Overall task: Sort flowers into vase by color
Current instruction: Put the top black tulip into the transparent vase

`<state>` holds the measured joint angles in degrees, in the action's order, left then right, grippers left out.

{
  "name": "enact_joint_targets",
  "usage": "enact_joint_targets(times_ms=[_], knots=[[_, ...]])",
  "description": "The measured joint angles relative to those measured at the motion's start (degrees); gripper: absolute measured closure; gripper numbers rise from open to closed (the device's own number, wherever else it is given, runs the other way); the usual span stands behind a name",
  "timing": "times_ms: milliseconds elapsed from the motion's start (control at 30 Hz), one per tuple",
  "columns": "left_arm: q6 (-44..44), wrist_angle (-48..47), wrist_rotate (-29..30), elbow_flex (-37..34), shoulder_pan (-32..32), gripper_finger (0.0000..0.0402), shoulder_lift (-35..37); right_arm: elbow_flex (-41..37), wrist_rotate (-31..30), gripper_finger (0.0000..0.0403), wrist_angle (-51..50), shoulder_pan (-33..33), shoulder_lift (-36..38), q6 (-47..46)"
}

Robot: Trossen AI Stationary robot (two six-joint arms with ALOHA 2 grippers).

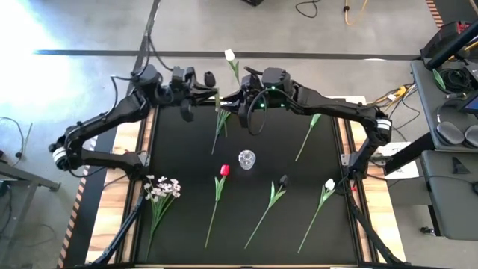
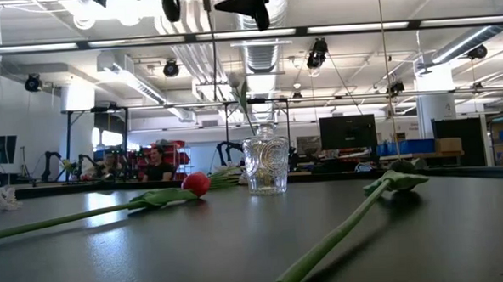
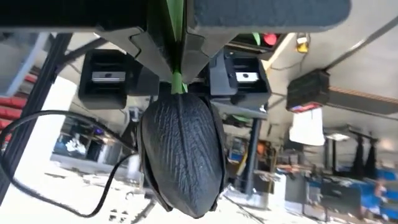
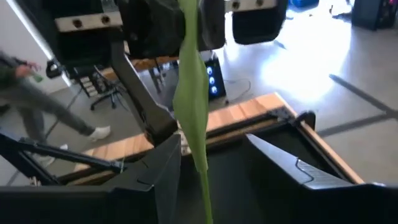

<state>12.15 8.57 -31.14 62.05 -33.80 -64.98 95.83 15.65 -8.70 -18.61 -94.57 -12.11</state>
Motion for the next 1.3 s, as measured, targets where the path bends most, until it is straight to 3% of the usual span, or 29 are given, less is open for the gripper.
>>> enact_joint_targets(times_ms=[300, 567, 867, 1033, 1200, 1300], knots=[[-1.8, 0.2, -2.7, 3.8, 2.2, 0.0402, -5.3, 2.6, 2.9, 0.0267, -1.9, 0.0, -0.2, 1.0], [-1.1, 0.2, -2.5, 3.8, 2.2, 0.0388, -5.4, 2.5, 4.3, 0.0384, -2.2, 0.0, 0.1, 2.7], [-2.7, -5.6, -2.3, 3.1, 2.1, 0.0338, -2.9, 2.5, 3.2, 0.0390, -3.0, 0.0, 3.6, 6.1], [-3.6, -5.3, -0.8, -1.0, 2.1, 0.0312, -0.1, 1.9, 2.3, 0.0390, -5.1, 0.0, 5.6, 8.3], [-3.6, -4.0, 3.1, -7.6, 2.1, 0.0304, 3.8, -5.0, 2.8, 0.0390, -4.7, 0.9, 7.8, 8.6], [-3.5, -3.9, 7.4, -10.9, 2.1, 0.0306, 5.5, -10.1, 2.7, 0.0390, 0.5, 1.9, 9.0, 7.0]])
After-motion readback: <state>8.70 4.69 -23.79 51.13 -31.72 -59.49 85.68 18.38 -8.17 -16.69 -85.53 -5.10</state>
